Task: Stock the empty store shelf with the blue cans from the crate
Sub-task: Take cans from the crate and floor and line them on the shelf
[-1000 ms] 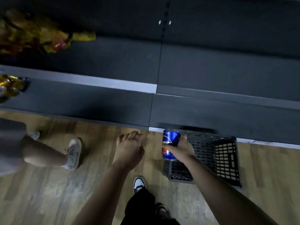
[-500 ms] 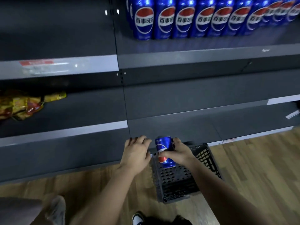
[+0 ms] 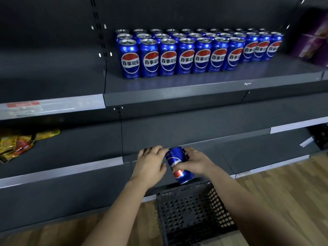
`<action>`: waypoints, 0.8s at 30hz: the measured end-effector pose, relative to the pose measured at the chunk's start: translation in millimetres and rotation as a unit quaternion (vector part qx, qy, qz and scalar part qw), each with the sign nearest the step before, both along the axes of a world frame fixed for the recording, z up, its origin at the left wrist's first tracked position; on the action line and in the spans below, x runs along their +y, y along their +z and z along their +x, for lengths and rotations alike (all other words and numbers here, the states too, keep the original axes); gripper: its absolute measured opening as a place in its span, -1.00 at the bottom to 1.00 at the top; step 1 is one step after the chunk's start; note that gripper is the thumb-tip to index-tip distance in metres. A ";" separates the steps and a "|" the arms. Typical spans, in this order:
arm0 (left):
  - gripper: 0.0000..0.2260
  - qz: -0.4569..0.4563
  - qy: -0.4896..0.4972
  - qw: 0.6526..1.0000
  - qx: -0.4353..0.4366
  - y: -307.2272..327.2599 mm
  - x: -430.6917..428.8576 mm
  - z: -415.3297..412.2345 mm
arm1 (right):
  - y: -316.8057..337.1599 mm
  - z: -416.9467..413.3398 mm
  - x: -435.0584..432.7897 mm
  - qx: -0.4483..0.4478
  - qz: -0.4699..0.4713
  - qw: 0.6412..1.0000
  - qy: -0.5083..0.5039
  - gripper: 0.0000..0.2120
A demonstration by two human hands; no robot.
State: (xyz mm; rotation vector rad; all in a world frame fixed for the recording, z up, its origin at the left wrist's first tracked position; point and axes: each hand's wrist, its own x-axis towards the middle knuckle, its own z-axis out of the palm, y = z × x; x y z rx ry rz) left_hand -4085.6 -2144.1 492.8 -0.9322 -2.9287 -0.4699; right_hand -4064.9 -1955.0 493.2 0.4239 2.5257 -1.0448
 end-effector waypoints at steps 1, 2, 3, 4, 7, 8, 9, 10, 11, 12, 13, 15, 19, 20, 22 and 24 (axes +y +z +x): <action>-0.55 0.006 0.001 1.000 0.008 7.8 7.6 -1.8 | 8.7 -2.9 7.9 0.003 0.000 1.000 0.013 -0.46; -0.55 0.010 0.002 1.000 0.016 15.8 15.2 -3.3 | 18.0 -5.9 15.7 0.008 0.004 1.000 0.027 -0.50; -0.54 0.014 0.002 1.000 0.022 23.6 22.6 -4.4 | 27.4 -8.8 23.7 0.013 0.011 0.999 0.041 -0.52; -0.53 0.019 0.001 0.999 0.026 31.2 30.3 -5.3 | 36.2 -12.1 31.9 0.019 0.018 0.998 0.053 -0.53; -0.39 0.030 -0.018 0.999 0.011 50.3 50.7 -7.3 | 60.4 -21.3 56.3 0.033 0.033 0.994 0.094 -0.44; -0.33 0.027 -0.028 0.999 0.010 55.4 56.9 -7.9 | 67.4 -24.2 64.0 0.035 0.032 0.993 0.105 -0.39; -0.26 0.019 -0.039 0.999 0.014 59.8 63.0 -8.2 | 74.4 -26.2 71.6 0.036 0.028 0.992 0.115 -0.35; -0.21 0.009 -0.049 0.998 0.022 63.6 69.3 -8.6 | 80.2 -27.8 78.7 0.038 0.024 0.991 0.123 -0.35; -0.17 -0.003 -0.057 0.998 0.033 66.6 75.7 -9.0 | 85.9 -28.7 84.7 0.040 0.021 0.990 0.131 -0.39; -0.15 -0.015 -0.063 0.997 0.045 68.8 82.7 -9.5 | 90.5 -29.4 90.4 0.044 0.014 0.990 0.136 -0.45; -0.15 -0.024 -0.067 0.996 0.060 70.4 90.0 -10.1 | 94.5 -29.5 95.1 0.049 0.005 0.989 0.140 -0.51; -0.19 -0.021 -0.070 0.993 0.094 72.4 104.1 -11.8 | 101.3 -28.8 102.8 0.058 -0.016 0.987 0.147 -0.56; -0.34 0.032 -0.075 0.985 0.150 76.1 123.0 -16.4 | 107.5 -29.4 119.3 0.075 -0.037 0.985 0.149 -0.50; -0.36 0.043 -0.073 0.985 0.152 77.5 125.9 -16.7 | 108.8 -29.3 124.3 0.080 -0.045 0.985 0.149 -0.44; -0.40 0.072 -0.052 0.987 0.137 80.4 129.8 -15.2 | 112.5 -27.6 135.2 0.090 -0.078 0.983 0.141 -0.38; -0.43 0.115 -0.008 0.986 0.119 82.5 133.9 -12.0 | 119.7 -22.4 144.9 0.124 -0.161 0.975 0.094 -0.50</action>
